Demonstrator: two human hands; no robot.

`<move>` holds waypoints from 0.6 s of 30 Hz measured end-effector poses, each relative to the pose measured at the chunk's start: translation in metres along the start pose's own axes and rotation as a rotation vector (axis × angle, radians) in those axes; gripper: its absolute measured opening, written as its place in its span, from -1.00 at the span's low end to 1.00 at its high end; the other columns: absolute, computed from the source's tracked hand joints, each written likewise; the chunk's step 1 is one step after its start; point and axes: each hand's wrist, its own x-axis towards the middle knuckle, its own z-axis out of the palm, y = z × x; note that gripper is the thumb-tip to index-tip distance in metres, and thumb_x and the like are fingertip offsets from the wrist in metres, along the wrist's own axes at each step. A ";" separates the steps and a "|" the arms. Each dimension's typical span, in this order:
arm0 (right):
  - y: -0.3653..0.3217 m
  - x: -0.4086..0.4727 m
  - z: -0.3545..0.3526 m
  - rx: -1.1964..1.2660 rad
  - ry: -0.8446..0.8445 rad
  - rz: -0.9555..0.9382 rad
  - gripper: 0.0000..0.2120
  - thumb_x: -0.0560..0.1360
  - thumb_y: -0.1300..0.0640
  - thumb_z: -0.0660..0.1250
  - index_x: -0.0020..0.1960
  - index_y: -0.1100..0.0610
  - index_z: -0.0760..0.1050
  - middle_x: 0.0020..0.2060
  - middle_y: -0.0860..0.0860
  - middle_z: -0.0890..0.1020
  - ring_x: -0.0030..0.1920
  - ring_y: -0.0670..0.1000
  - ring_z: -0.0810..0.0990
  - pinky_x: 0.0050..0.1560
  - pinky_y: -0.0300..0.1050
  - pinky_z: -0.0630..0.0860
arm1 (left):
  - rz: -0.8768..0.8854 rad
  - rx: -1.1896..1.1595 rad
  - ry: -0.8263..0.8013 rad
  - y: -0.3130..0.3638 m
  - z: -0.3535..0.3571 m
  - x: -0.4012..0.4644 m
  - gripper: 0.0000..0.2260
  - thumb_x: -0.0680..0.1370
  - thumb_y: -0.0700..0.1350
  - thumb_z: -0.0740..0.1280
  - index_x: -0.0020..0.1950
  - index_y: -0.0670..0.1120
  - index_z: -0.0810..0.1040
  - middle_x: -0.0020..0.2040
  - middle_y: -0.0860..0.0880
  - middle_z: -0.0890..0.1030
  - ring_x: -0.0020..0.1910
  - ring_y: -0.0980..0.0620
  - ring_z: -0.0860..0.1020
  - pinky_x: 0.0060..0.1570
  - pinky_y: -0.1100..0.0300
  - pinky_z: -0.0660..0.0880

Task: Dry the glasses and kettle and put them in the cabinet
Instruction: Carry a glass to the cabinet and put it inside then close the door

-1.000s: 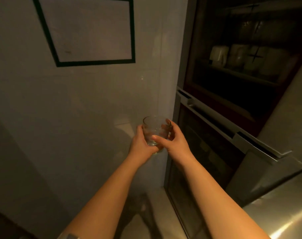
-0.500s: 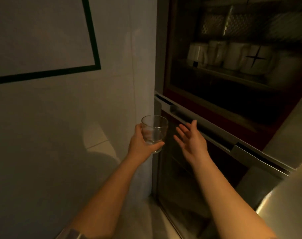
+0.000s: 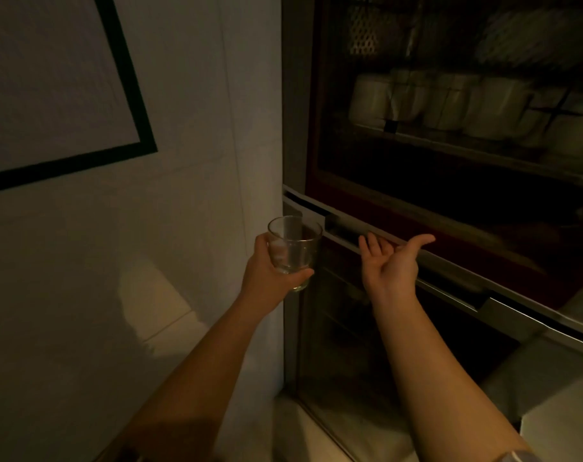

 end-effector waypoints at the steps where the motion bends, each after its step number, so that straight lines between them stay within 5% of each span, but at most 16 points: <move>1: 0.002 0.002 0.001 0.016 0.002 -0.004 -0.19 0.50 -0.31 0.15 0.55 0.05 -0.09 0.51 0.19 0.14 0.44 0.18 0.29 0.41 0.14 0.29 | 0.001 -0.006 -0.007 -0.001 -0.001 0.001 -0.27 0.24 -0.10 0.63 0.29 0.03 0.32 0.14 -0.02 0.55 0.09 0.00 0.58 0.10 0.00 0.58; 5: 0.005 0.004 0.004 0.076 0.036 -0.027 -0.18 0.48 -0.30 0.19 0.56 0.02 -0.08 0.52 0.18 0.11 0.43 0.21 0.29 0.38 0.15 0.33 | -0.004 -0.019 -0.012 -0.001 -0.007 0.001 -0.26 0.24 -0.12 0.63 0.31 0.00 0.32 0.15 -0.02 0.55 0.09 0.02 0.58 0.07 0.12 0.57; 11: 0.003 -0.002 0.017 0.078 0.127 -0.066 -0.25 0.52 -0.26 0.16 0.55 0.05 -0.05 0.51 0.18 0.11 0.41 0.21 0.33 0.32 0.16 0.40 | -0.013 -0.027 0.007 -0.002 -0.014 -0.007 -0.25 0.23 -0.09 0.63 0.31 0.01 0.32 0.16 -0.03 0.55 0.11 0.00 0.58 0.10 0.02 0.57; 18: 0.001 -0.009 0.023 0.069 0.157 -0.052 -0.27 0.54 -0.24 0.13 0.55 0.07 -0.04 0.50 0.18 0.15 0.40 0.20 0.34 0.32 0.14 0.41 | -0.005 -0.037 0.087 0.008 -0.025 -0.024 -0.32 0.28 -0.18 0.61 0.28 -0.01 0.33 0.09 0.04 0.54 0.01 0.13 0.57 -0.17 0.43 0.52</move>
